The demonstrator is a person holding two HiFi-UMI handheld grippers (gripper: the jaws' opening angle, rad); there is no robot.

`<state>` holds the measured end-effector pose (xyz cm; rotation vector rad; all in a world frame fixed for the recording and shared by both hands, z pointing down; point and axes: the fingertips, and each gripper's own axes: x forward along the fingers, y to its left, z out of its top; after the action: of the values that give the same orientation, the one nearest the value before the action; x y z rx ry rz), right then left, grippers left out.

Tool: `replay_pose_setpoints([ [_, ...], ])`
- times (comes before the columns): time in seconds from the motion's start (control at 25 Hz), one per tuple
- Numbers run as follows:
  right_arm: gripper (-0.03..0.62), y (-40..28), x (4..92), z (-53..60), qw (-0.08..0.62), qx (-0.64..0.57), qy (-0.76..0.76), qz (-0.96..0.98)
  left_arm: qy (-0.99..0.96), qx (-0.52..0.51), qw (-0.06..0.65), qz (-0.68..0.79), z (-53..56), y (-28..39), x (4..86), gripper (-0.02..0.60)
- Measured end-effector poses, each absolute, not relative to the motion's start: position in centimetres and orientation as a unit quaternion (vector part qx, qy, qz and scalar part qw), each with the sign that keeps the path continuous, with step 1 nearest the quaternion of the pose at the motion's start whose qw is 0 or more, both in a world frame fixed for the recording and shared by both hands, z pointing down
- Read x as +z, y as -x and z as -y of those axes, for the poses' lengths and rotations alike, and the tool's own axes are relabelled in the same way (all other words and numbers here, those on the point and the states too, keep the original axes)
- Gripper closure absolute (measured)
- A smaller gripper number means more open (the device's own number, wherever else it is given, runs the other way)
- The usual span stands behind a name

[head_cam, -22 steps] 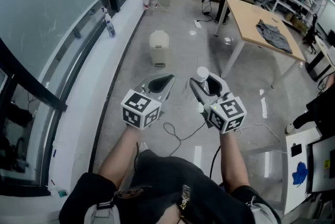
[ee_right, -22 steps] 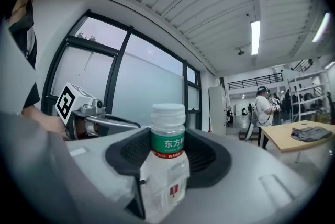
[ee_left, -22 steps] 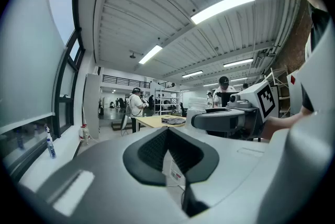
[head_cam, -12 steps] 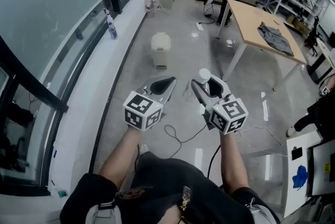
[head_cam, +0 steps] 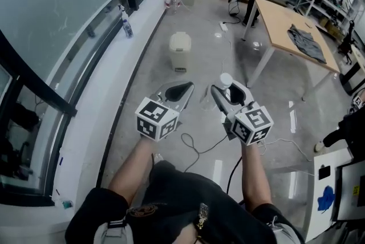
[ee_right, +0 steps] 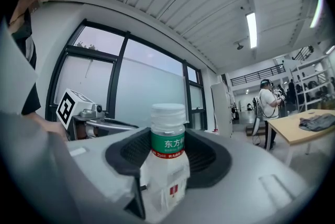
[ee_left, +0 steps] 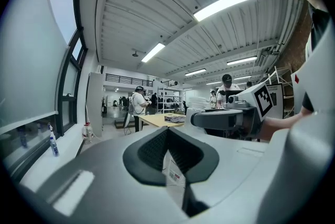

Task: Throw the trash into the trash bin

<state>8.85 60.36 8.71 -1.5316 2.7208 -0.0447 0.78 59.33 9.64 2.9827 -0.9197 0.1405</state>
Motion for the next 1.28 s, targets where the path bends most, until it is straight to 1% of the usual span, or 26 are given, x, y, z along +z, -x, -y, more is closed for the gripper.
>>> replay_pose_setpoints([
  [0.28,0.395,-8.1,9.3,-57.5,0.017,-0.024,0.481,-0.876,-0.951,0.055,0.018,0.305,-56.9,0.4,10.6,0.578],
  [0.48,0.395,-7.5,10.0,-53.8,0.015,-0.032,0.483,-0.875,-0.952,0.058,0.021,0.301,-52.8,1.1,11.3,0.578],
  [0.84,0.395,-6.8,12.6,-42.5,-0.005,-0.061,0.496,-0.866,-0.956,0.061,0.049,0.283,-40.8,1.8,13.8,0.578],
  [1.28,0.395,-2.2,13.2,-27.4,-0.033,-0.082,0.507,-0.857,-0.956,0.075,0.082,0.271,-25.9,6.2,16.1,0.578],
])
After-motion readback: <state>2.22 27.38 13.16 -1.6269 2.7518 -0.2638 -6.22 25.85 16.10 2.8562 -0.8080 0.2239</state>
